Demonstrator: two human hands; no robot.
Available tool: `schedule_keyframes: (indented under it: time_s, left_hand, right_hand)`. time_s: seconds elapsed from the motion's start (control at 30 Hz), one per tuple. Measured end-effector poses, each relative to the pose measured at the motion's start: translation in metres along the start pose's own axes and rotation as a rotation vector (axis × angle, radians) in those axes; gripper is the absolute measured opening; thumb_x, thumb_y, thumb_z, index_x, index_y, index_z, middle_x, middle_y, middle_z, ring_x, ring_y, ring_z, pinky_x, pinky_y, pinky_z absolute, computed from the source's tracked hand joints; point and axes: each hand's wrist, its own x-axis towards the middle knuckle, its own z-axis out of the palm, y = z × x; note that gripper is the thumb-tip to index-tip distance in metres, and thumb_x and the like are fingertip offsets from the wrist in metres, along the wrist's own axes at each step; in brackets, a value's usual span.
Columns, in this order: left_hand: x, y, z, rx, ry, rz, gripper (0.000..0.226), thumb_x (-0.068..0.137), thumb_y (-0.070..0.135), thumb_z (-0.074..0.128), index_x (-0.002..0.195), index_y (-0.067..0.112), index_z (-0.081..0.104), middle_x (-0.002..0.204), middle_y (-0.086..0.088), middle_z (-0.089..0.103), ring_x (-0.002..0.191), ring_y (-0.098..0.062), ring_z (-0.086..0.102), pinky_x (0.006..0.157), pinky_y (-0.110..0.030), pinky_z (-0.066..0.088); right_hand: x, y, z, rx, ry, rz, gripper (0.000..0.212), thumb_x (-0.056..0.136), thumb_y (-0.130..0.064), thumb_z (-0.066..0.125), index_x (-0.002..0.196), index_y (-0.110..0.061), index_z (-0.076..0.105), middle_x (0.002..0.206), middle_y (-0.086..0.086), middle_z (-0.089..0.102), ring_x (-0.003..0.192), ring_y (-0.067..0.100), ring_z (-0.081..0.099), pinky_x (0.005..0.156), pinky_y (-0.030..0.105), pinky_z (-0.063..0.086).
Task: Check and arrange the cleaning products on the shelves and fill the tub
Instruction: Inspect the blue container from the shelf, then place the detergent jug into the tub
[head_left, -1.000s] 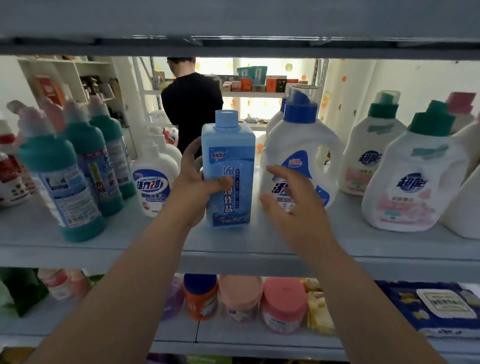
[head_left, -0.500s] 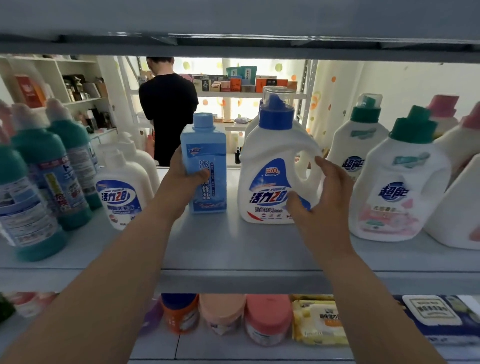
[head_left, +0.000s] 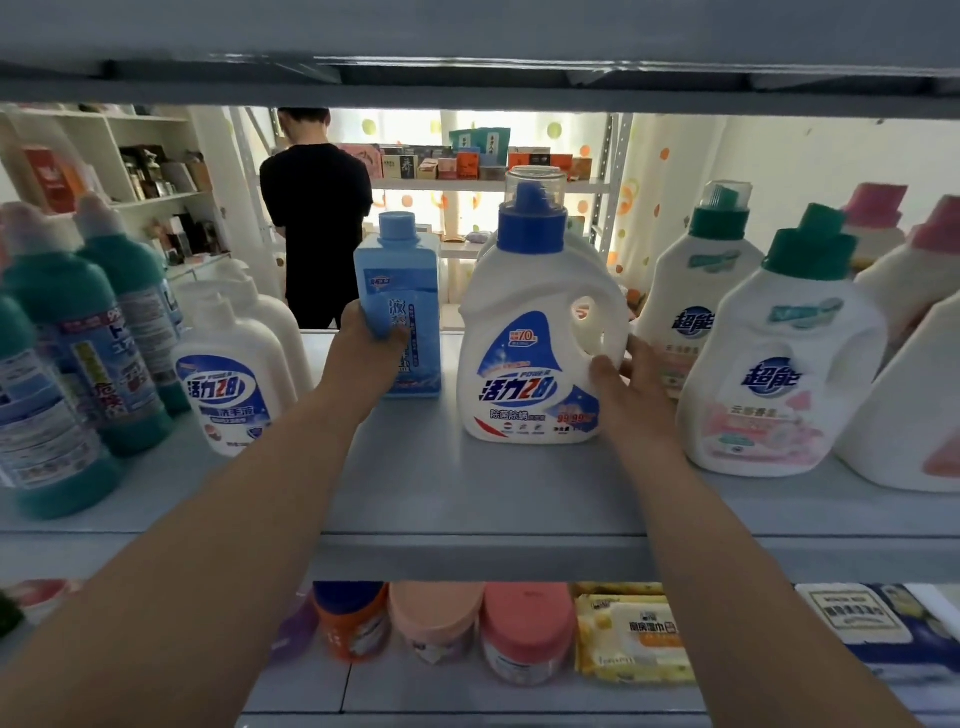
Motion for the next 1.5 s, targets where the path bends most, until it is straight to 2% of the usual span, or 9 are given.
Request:
schedule_keyframes:
  time_s: [0.33, 0.6, 0.83, 0.97, 1.03, 1.1, 1.2, 1.33, 1.5]
  left_hand:
    - [-0.105, -0.006, -0.017, 0.138, -0.242, 0.02, 0.058, 0.101, 0.039, 0.055, 0.153, 0.026, 0.03, 0.142, 0.005, 0.047, 0.12, -0.011, 0.048, 0.095, -0.028, 0.036]
    - [-0.167, 0.0, -0.05, -0.025, -0.419, 0.124, 0.031, 0.104, 0.03, 0.053, 0.128, 0.042, 0.038, 0.116, 0.03, 0.052, 0.089, 0.025, 0.057, 0.066, 0.004, 0.042]
    - [-0.218, -0.016, -0.097, -0.442, -0.467, -0.006, 0.05, 0.082, 0.04, 0.063, 0.131, 0.041, 0.05, 0.123, 0.009, 0.068, 0.106, -0.018, 0.072, 0.077, -0.036, 0.063]
    - [-0.251, -0.032, -0.108, -0.767, -0.535, -0.19, 0.048, 0.081, 0.033, 0.074, 0.126, 0.025, 0.056, 0.11, -0.006, 0.077, 0.092, -0.026, 0.076, 0.063, -0.037, 0.062]
    - [-0.265, -0.044, -0.11, -0.816, -0.583, -0.203, 0.08, 0.063, 0.049, 0.089, 0.129, 0.019, 0.056, 0.114, -0.013, 0.075, 0.093, -0.032, 0.075, 0.058, -0.037, 0.061]
    - [-0.278, -0.055, -0.114, -0.84, -0.573, -0.219, 0.105, 0.043, 0.059, 0.095, 0.131, 0.018, 0.055, 0.119, -0.014, 0.073, 0.101, -0.035, 0.073, 0.066, -0.042, 0.062]
    - [-0.299, -0.069, -0.112, -0.802, -0.489, -0.157, 0.085, 0.055, 0.046, 0.089, 0.131, 0.026, 0.057, 0.121, -0.01, 0.072, 0.111, -0.035, 0.07, 0.083, -0.048, 0.061]
    - [-0.339, -0.057, -0.104, -0.485, -0.418, 0.115, 0.062, 0.072, 0.06, 0.072, 0.126, 0.04, 0.048, 0.124, 0.01, 0.061, 0.105, -0.005, 0.066, 0.076, -0.021, 0.057]
    - [-0.362, -0.046, -0.102, -0.469, -0.504, 0.206, 0.025, 0.107, 0.029, 0.041, 0.12, 0.031, 0.063, 0.123, 0.008, 0.058, 0.098, 0.009, 0.061, 0.074, -0.007, 0.05]
  right_hand:
    - [-0.04, 0.001, -0.007, 0.082, -0.023, -0.013, 0.028, 0.103, -0.04, 0.053, 0.13, -0.037, 0.047, 0.115, -0.013, 0.067, 0.082, -0.009, 0.068, 0.056, 0.008, 0.049]
    - [-0.101, -0.006, 0.013, 0.23, -0.002, -0.033, 0.016, 0.104, -0.043, 0.054, 0.12, -0.042, 0.053, 0.115, -0.004, 0.071, 0.093, 0.008, 0.074, 0.079, 0.038, 0.062]
    - [-0.169, -0.029, 0.017, 0.357, 0.0, 0.0, 0.012, 0.105, -0.042, 0.053, 0.105, -0.048, 0.063, 0.099, -0.007, 0.078, 0.09, 0.017, 0.077, 0.088, 0.051, 0.061]
    - [-0.208, -0.026, 0.023, 0.399, -0.047, 0.126, 0.019, 0.105, -0.044, 0.053, 0.112, -0.032, 0.066, 0.094, -0.002, 0.079, 0.086, 0.02, 0.077, 0.088, 0.054, 0.061]
    - [-0.225, -0.019, 0.026, 0.358, -0.045, 0.183, 0.02, 0.105, -0.047, 0.051, 0.111, -0.035, 0.066, 0.093, -0.002, 0.079, 0.086, 0.02, 0.077, 0.088, 0.055, 0.061]
    - [-0.243, -0.012, 0.029, 0.285, -0.038, 0.183, 0.021, 0.106, -0.048, 0.048, 0.113, -0.036, 0.063, 0.089, -0.006, 0.078, 0.081, 0.015, 0.077, 0.079, 0.045, 0.064]
    - [-0.268, -0.001, 0.032, 0.102, 0.013, 0.049, 0.025, 0.106, -0.047, 0.046, 0.129, -0.042, 0.054, 0.092, -0.014, 0.074, 0.081, 0.003, 0.072, 0.066, 0.026, 0.058]
    - [-0.301, 0.021, 0.04, 0.086, -0.068, -0.026, 0.079, 0.08, -0.084, 0.058, 0.149, -0.054, 0.036, 0.145, -0.008, 0.054, 0.134, 0.017, 0.053, 0.108, 0.05, 0.049]
    - [-0.326, 0.031, 0.02, 0.708, -0.218, 0.212, 0.126, 0.048, -0.071, 0.092, 0.149, -0.015, 0.043, 0.133, 0.011, 0.068, 0.119, 0.029, 0.068, 0.087, 0.044, 0.06]
